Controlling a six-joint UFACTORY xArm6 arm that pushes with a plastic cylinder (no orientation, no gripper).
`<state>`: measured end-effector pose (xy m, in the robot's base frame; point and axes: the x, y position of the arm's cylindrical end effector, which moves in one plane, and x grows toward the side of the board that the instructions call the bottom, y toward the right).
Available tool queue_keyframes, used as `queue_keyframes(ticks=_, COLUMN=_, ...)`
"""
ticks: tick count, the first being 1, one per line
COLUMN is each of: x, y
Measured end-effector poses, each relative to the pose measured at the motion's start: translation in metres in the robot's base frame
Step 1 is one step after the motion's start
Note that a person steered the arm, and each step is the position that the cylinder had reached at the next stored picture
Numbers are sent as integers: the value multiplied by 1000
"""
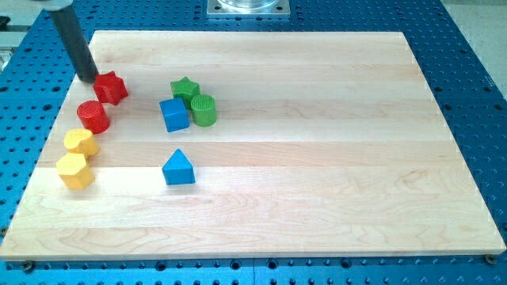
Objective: Push the red star into the blue cube
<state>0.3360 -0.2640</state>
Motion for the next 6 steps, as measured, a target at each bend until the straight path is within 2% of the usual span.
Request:
queue_keyframes(ticks=1, x=21, y=42)
queue_keyframes(ticks=2, x=22, y=78)
queue_keyframes(ticks=4, x=22, y=43)
queue_keyframes(ticks=6, x=33, y=85)
